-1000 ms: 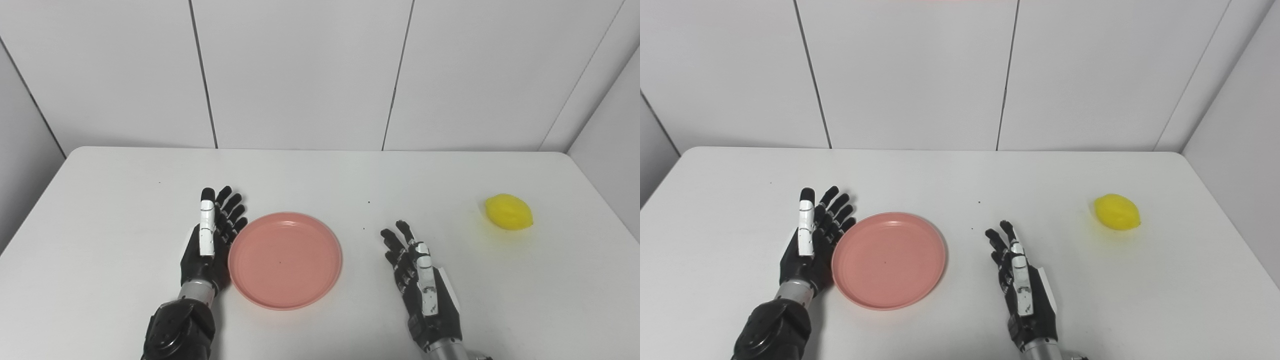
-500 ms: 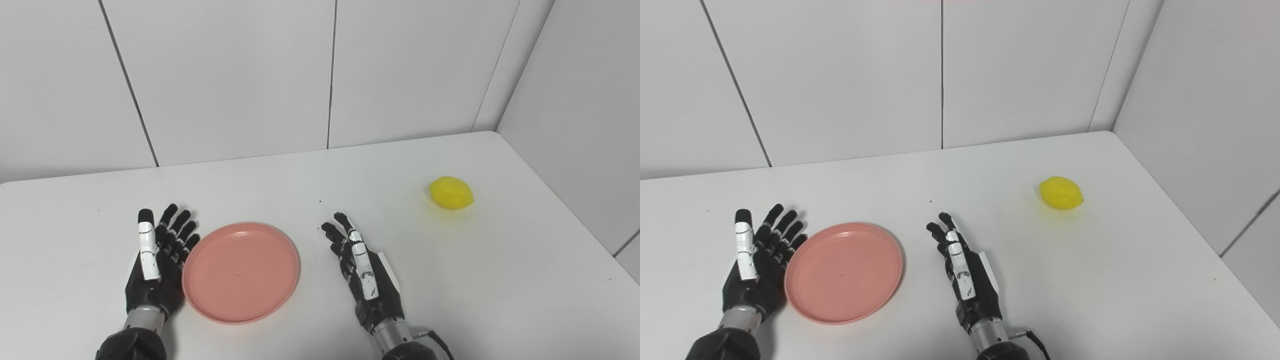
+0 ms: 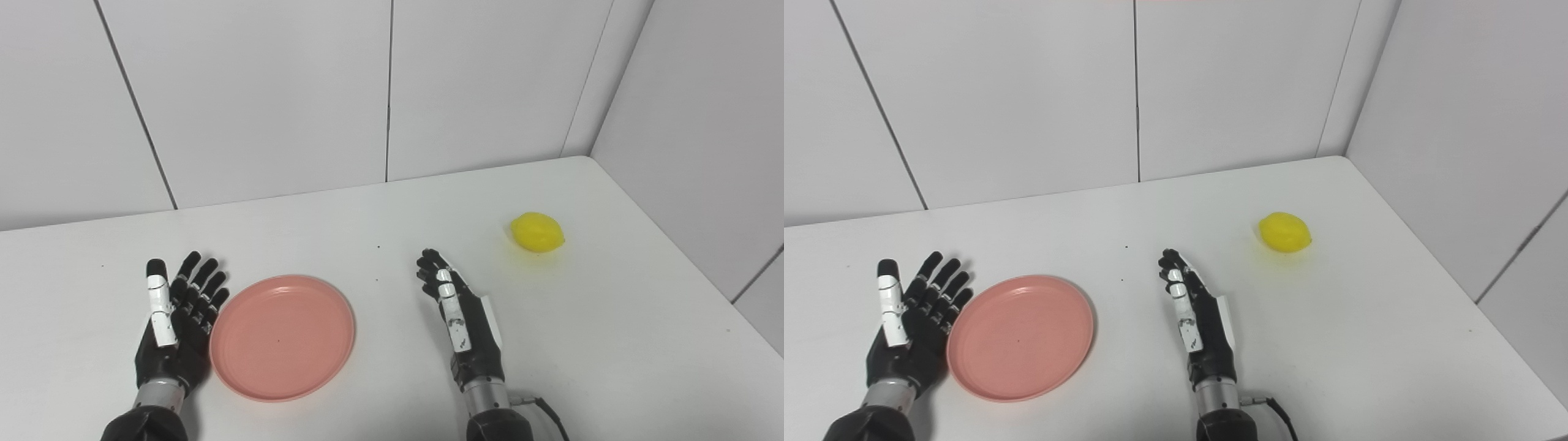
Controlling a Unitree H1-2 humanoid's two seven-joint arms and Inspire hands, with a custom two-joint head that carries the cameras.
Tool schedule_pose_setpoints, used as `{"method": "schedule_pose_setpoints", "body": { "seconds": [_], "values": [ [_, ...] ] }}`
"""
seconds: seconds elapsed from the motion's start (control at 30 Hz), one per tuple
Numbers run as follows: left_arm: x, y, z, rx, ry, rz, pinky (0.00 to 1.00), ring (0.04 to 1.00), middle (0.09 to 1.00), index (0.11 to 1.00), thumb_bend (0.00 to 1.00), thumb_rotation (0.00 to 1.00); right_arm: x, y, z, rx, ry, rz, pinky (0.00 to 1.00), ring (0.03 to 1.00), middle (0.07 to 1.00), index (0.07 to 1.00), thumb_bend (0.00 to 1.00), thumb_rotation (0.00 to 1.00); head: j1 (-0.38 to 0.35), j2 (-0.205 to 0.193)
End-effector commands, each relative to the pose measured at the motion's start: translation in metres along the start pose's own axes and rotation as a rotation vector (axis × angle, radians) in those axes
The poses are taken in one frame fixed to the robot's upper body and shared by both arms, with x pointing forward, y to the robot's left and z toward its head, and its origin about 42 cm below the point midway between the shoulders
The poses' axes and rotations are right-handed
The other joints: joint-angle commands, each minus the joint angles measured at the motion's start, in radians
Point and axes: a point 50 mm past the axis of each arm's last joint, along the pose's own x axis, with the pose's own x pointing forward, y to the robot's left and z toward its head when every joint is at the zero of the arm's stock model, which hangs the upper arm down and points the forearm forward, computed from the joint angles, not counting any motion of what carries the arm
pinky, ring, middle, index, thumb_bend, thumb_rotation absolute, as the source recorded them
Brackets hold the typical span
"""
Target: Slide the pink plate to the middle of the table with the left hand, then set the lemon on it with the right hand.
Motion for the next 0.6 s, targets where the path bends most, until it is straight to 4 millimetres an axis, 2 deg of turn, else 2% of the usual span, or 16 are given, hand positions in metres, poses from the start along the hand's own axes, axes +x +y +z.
{"method": "schedule_pose_setpoints", "body": {
  "seconds": [0.0,0.07,0.2,0.27,0.4,0.57],
  "values": [
    [-0.001,0.006,-0.012,0.008,0.07,0.031,0.95,0.928,0.914,0.915,0.72,0.96,0.014,-0.003,0.03,-0.113,-0.158,-0.015,0.71,0.751,0.781,0.802,0.75,1.0,-0.002,-0.004],
    [-0.001,0.006,-0.013,0.013,0.071,0.03,0.95,0.926,0.909,0.906,0.75,0.95,0.02,-0.009,0.039,-0.213,-0.19,-0.022,0.67,0.741,0.772,0.793,0.75,1.0,-0.003,-0.006],
    [-0.002,0.007,-0.014,0.002,0.072,0.032,0.96,0.931,0.916,0.908,0.74,0.96,0.035,-0.021,0.055,-0.366,-0.282,-0.024,0.62,0.738,0.774,0.795,0.74,1.0,-0.003,-0.009],
    [-0.002,0.007,-0.014,-0.004,0.072,0.034,0.95,0.935,0.919,0.907,0.73,0.95,0.04,-0.025,0.06,-0.415,-0.317,-0.027,0.62,0.737,0.776,0.789,0.75,1.0,-0.004,-0.009],
    [-0.003,0.006,-0.016,-0.012,0.073,0.031,0.95,0.938,0.919,0.904,0.73,0.95,0.056,-0.037,0.076,-0.67,-0.409,-0.033,0.63,0.732,0.781,0.783,0.8,1.0,0.001,-0.013],
    [-0.004,0.005,-0.018,-0.008,0.079,0.029,0.96,0.942,0.924,0.909,0.73,0.96,0.079,-0.056,0.084,-0.906,-0.518,-0.067,0.59,0.721,0.775,0.758,0.81,1.0,0.004,-0.021]
  ]
}}
